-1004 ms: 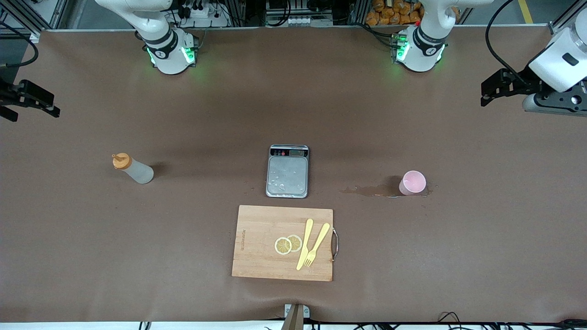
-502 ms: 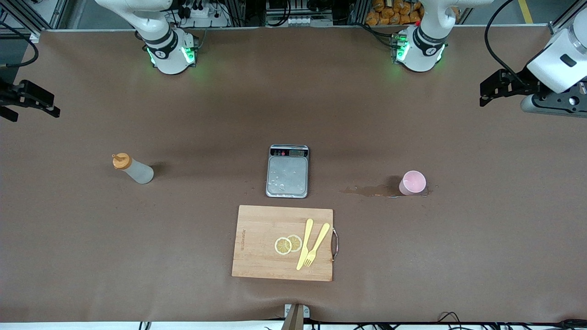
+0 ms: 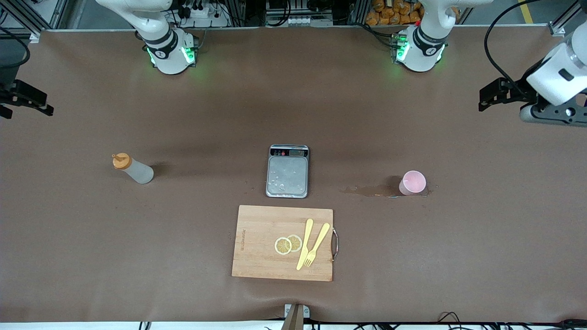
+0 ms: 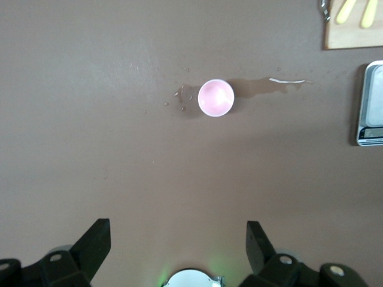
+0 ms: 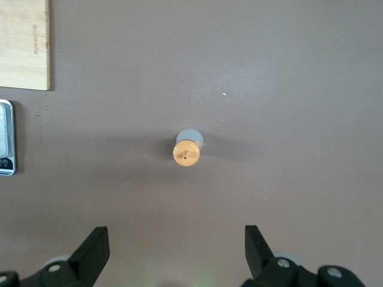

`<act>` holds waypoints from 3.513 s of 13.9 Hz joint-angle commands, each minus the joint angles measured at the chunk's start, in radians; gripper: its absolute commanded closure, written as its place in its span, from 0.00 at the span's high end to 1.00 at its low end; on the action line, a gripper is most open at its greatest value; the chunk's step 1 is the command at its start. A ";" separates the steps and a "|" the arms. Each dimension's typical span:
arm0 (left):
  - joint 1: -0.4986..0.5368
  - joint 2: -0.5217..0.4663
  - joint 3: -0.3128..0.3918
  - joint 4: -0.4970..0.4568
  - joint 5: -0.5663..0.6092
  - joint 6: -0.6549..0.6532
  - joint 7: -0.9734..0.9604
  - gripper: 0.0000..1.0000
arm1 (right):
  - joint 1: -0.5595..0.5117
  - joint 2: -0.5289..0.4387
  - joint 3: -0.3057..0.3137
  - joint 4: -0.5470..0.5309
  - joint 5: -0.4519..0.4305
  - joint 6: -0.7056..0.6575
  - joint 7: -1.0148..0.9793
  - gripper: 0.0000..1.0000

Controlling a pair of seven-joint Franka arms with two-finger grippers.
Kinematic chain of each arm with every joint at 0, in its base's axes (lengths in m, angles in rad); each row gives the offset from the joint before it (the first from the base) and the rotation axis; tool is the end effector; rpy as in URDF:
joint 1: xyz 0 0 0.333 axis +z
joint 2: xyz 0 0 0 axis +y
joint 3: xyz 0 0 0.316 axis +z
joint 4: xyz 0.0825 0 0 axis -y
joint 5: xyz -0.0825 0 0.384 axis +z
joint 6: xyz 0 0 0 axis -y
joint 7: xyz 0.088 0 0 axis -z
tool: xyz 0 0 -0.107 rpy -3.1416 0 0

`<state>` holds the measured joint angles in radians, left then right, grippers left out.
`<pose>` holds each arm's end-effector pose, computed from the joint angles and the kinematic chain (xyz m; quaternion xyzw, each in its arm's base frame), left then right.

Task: Add sauce to pink cup with both arms

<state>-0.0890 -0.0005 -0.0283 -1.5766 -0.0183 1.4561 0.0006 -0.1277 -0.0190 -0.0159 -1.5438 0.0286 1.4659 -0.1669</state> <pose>0.5374 -0.0655 0.6128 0.9964 -0.0593 -0.0604 0.0056 0.5328 -0.0738 0.6386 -0.9994 -0.0127 0.0269 0.0188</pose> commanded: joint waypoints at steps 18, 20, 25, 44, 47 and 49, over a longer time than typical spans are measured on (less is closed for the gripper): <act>-0.009 0.339 -0.021 -0.221 -0.019 0.440 -0.085 1.00 | -0.352 0.214 0.010 -0.005 0.131 -0.150 0.291 1.00; -0.003 0.367 -0.021 -0.223 -0.022 0.461 -0.086 1.00 | -0.378 0.228 0.010 -0.004 0.139 -0.150 0.309 1.00; -0.003 0.454 -0.021 -0.224 -0.072 0.566 -0.086 1.00 | -0.435 0.249 0.010 -0.005 0.155 -0.167 0.417 1.00; -0.017 0.537 -0.021 -0.255 -0.058 0.701 -0.085 0.42 | -0.579 0.685 0.010 0.117 0.412 -0.135 0.567 1.00; -0.012 0.528 -0.021 -0.273 -0.058 0.701 -0.083 0.00 | -0.579 0.731 0.010 0.114 0.464 -0.124 0.569 1.00; -0.014 0.528 -0.021 -0.276 -0.058 0.701 -0.083 0.00 | -0.579 0.780 0.010 0.114 0.517 -0.124 0.633 1.00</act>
<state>-0.1020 0.5449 -0.0487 -1.8290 -0.0753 2.1384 -0.0766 -0.6948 0.7021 -0.0208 -1.4614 0.4912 1.3505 0.4014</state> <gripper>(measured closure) 0.608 0.000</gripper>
